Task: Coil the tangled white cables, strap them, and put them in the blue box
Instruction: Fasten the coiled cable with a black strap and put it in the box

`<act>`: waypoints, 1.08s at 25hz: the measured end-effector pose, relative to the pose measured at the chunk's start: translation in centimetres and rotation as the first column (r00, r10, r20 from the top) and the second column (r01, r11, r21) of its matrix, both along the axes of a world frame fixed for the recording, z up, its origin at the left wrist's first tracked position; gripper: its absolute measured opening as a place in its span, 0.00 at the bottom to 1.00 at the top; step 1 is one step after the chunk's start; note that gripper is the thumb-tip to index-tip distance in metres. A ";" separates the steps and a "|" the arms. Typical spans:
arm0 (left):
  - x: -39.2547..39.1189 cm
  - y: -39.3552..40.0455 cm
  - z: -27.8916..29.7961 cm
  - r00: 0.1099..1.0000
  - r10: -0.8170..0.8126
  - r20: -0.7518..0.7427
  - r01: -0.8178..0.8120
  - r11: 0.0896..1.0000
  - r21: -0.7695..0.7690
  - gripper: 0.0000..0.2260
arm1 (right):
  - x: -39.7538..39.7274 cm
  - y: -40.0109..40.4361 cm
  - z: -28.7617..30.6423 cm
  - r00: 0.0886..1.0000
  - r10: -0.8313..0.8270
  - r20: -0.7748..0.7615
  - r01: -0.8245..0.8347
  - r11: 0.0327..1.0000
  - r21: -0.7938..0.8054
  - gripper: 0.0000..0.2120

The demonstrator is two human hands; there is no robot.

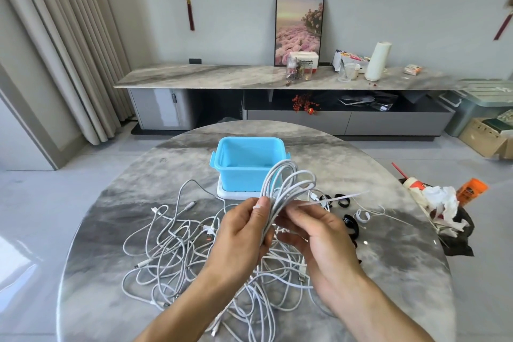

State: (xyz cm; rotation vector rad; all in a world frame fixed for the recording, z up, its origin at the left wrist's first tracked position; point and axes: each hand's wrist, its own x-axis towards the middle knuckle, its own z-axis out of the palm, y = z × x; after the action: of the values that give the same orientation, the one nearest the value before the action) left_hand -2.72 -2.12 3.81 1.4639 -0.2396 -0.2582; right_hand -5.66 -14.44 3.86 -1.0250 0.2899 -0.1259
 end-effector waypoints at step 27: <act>1.1 1.1 -0.6 0.869 -0.011 0.495 -0.251 0.852 0.459 0.19 | -0.4 -2.1 1.0 0.909 0.375 0.180 -0.106 0.627 -0.771 0.10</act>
State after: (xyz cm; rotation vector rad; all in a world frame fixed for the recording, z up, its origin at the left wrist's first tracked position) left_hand -1.58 -1.05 3.24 2.0631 -0.5069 0.1807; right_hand -6.07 -16.51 4.91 -1.8464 -0.2543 -0.1709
